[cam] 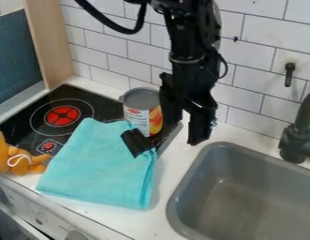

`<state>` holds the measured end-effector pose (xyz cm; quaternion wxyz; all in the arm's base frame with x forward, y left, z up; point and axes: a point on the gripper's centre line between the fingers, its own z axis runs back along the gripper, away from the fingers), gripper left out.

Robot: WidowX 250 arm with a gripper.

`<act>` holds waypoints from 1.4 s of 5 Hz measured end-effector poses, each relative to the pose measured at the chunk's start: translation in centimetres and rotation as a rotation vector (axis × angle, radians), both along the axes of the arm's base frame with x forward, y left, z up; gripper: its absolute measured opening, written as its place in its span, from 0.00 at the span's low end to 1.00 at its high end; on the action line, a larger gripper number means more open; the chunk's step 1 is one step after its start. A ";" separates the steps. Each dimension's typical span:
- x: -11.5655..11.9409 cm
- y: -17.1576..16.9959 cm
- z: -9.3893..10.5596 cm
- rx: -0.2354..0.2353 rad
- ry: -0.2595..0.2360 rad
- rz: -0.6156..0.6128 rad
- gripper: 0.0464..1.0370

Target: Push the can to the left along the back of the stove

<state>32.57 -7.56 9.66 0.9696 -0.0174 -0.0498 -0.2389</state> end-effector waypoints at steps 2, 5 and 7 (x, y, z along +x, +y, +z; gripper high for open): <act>3.0 -0.6 -2.4 -0.062 0.020 0.041 0.97; 4.3 2.8 -3.5 -0.013 0.078 0.149 0.97; 3.6 10.7 -2.8 0.084 0.139 0.285 0.97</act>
